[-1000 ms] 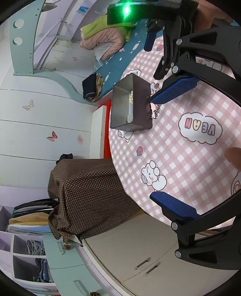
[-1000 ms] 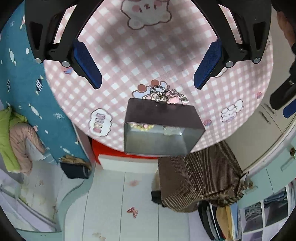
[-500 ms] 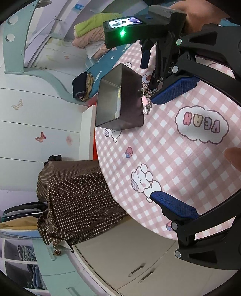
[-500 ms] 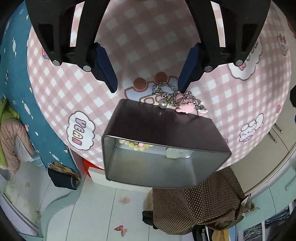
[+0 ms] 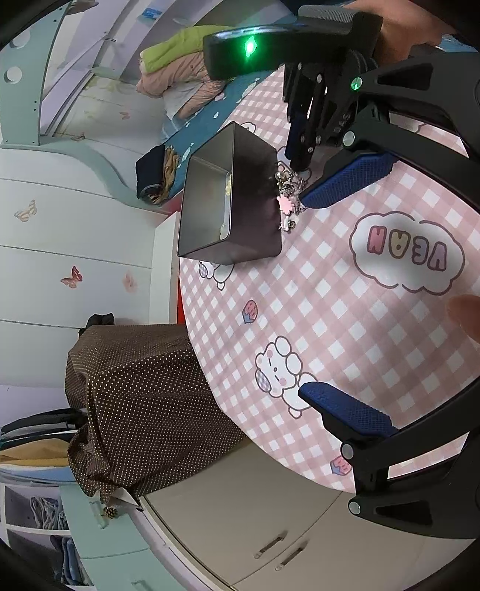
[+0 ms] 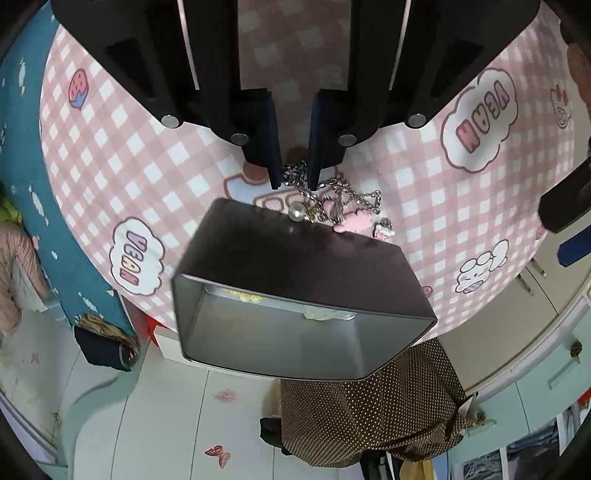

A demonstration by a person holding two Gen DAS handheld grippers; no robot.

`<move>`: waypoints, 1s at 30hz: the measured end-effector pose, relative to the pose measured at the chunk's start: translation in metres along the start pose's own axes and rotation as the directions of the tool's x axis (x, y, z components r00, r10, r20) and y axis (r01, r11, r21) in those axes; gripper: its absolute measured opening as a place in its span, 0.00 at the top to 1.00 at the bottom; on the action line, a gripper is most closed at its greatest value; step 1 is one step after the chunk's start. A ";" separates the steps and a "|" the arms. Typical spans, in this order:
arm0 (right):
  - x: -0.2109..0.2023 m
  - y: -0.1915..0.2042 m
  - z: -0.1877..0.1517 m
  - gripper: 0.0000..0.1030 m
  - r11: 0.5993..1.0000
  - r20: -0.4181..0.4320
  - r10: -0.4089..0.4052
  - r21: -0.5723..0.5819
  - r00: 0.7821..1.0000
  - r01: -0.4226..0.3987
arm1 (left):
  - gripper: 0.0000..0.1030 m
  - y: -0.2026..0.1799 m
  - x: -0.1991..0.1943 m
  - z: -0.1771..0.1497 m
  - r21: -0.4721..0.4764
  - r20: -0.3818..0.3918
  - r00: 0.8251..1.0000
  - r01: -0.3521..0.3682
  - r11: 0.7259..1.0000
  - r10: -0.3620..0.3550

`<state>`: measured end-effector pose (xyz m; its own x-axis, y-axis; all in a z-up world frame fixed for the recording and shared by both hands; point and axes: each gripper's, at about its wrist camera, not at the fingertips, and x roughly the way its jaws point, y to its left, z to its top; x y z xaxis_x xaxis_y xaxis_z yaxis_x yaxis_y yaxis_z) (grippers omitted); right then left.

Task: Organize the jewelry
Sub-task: 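Grasp the silver chain with the right gripper while the left grasps its small charm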

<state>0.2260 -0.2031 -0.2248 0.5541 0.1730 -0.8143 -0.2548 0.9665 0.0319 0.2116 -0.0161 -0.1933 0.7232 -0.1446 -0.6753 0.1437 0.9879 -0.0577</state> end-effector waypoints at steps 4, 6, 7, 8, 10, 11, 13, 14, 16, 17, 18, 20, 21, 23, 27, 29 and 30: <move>-0.011 -0.007 -0.010 0.89 1.000 0.006 0.012 0.026 1.000 -0.012 | 0.08 -0.003 0.004 0.001 0.009 -0.005 1.000 0.002 1.000 -0.002; -0.019 -0.013 -0.015 0.89 0.999 0.010 0.010 0.043 1.000 -0.010 | 0.08 -0.007 0.008 0.002 0.015 -0.009 1.000 0.009 1.000 -0.009; -0.021 -0.015 -0.016 0.89 0.999 0.012 0.007 0.049 1.000 -0.007 | 0.08 -0.010 0.010 0.003 0.020 -0.012 1.000 0.013 1.000 -0.013; -0.024 -0.017 -0.018 0.89 0.998 0.014 0.003 0.055 1.000 -0.004 | 0.08 -0.013 0.014 0.003 0.028 -0.017 1.000 0.018 0.999 -0.018; -0.030 -0.022 -0.021 0.89 0.997 0.015 0.001 0.072 1.000 -0.002 | 0.08 -0.019 0.021 0.004 0.039 -0.025 0.999 0.021 0.999 -0.020; -0.031 -0.023 -0.022 0.89 0.997 0.015 0.000 0.076 1.000 -0.001 | 0.08 -0.021 0.025 0.004 0.042 -0.030 0.999 0.025 0.999 -0.024; -0.034 -0.026 -0.024 0.89 0.996 0.012 -0.002 0.085 1.000 0.001 | 0.08 -0.026 0.034 0.005 0.046 -0.049 0.998 0.031 0.998 -0.028; -0.035 -0.026 -0.026 0.89 0.996 0.011 -0.001 0.089 1.000 0.000 | 0.08 -0.028 0.040 0.005 0.050 -0.057 0.998 0.033 0.998 -0.030; -0.038 -0.027 -0.031 0.89 0.996 0.003 0.001 0.093 1.000 -0.002 | 0.08 -0.031 0.048 0.005 0.057 -0.068 0.997 0.034 0.998 -0.030; -0.037 -0.027 -0.033 0.89 0.996 -0.003 0.003 0.091 1.000 -0.002 | 0.08 -0.033 0.053 0.005 0.062 -0.075 0.997 0.033 0.998 -0.028; -0.037 -0.026 -0.036 0.89 0.996 -0.011 0.004 0.086 1.000 -0.003 | 0.08 -0.035 0.058 0.005 0.066 -0.082 0.996 0.031 0.997 -0.025; -0.034 -0.027 -0.041 0.89 0.997 -0.019 0.004 0.078 1.000 -0.002 | 0.08 -0.038 0.067 0.005 0.067 -0.093 0.995 0.025 0.997 -0.019; -0.033 -0.027 -0.042 0.89 0.997 -0.020 0.007 0.077 1.000 -0.005 | 0.08 -0.038 0.071 0.006 0.065 -0.096 0.995 0.022 0.998 -0.015; -0.033 -0.028 -0.042 0.88 0.997 -0.017 0.016 0.077 1.000 -0.015 | 0.08 -0.039 0.081 0.006 0.061 -0.109 0.994 0.012 0.998 -0.006; -0.031 -0.028 -0.036 0.87 0.998 -0.015 0.016 0.056 1.000 -0.016 | 0.08 -0.040 0.093 0.007 0.047 -0.127 0.992 0.006 0.999 0.000; -0.031 -0.027 -0.032 0.83 0.999 -0.006 0.020 0.041 1.000 -0.020 | 0.08 -0.039 0.096 0.010 0.036 -0.128 0.992 0.013 0.999 -0.008; -0.031 -0.026 -0.029 0.79 0.999 -0.002 0.023 0.037 1.000 -0.023 | 0.08 -0.040 0.097 0.010 0.034 -0.130 0.991 0.015 0.999 -0.010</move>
<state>0.1926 -0.2393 -0.2177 0.5464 0.1949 -0.8145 -0.2382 0.9685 0.0720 0.2830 -0.0698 -0.2488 0.6275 -0.1465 -0.7647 0.1772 0.9832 -0.0430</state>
